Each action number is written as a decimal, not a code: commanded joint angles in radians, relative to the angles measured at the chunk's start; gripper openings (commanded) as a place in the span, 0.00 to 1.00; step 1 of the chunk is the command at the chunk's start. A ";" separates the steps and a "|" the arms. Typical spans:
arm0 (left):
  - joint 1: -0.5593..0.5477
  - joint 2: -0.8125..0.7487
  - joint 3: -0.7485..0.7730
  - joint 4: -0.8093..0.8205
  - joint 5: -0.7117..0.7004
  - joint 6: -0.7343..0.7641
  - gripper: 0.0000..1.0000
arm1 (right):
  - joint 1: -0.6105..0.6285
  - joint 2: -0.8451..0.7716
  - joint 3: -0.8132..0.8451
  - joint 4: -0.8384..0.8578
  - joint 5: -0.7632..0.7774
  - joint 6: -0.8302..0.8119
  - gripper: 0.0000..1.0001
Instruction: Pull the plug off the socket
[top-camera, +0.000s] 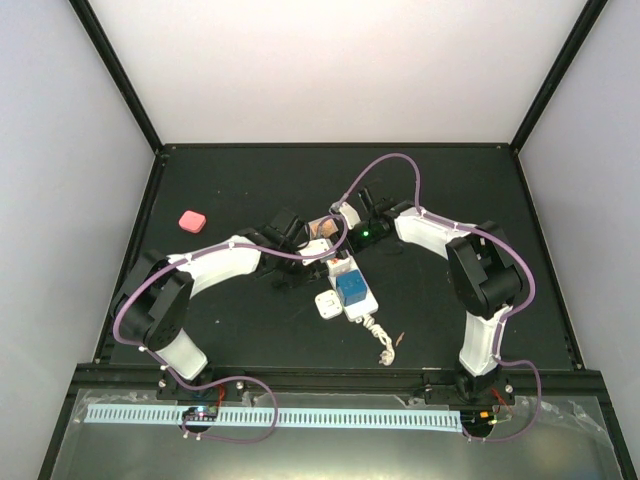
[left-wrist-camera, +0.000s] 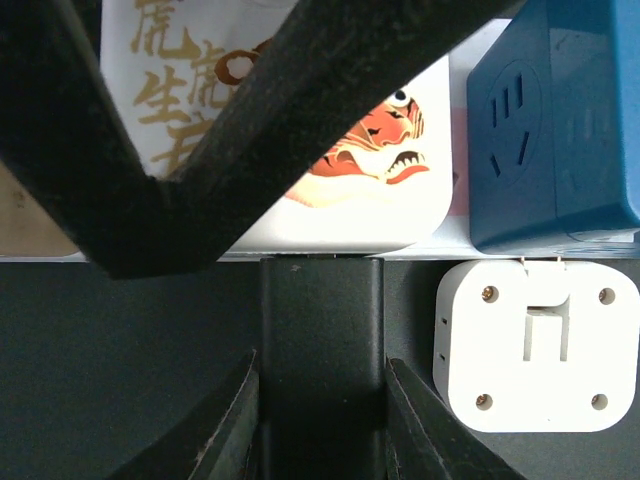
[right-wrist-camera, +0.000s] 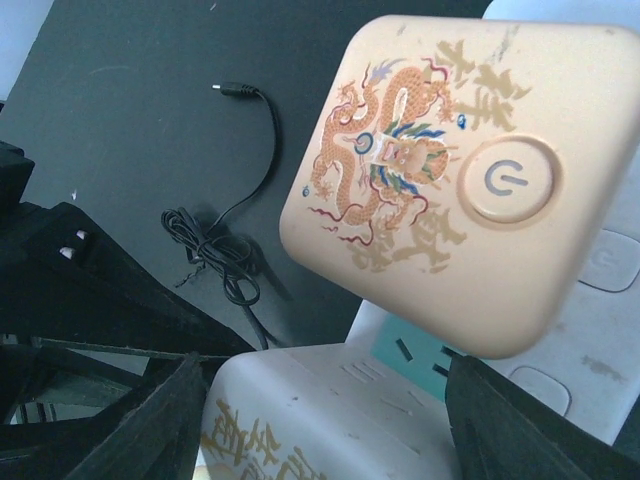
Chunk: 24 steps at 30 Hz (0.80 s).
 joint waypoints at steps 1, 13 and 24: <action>-0.007 -0.022 -0.001 0.035 -0.043 0.007 0.20 | -0.013 0.052 -0.042 -0.031 0.125 -0.025 0.67; -0.004 -0.035 -0.018 0.045 -0.056 0.008 0.21 | -0.016 0.047 -0.065 -0.043 0.103 -0.036 0.79; -0.006 -0.002 0.015 0.035 -0.036 -0.017 0.21 | 0.009 0.003 -0.105 -0.018 0.061 -0.001 0.85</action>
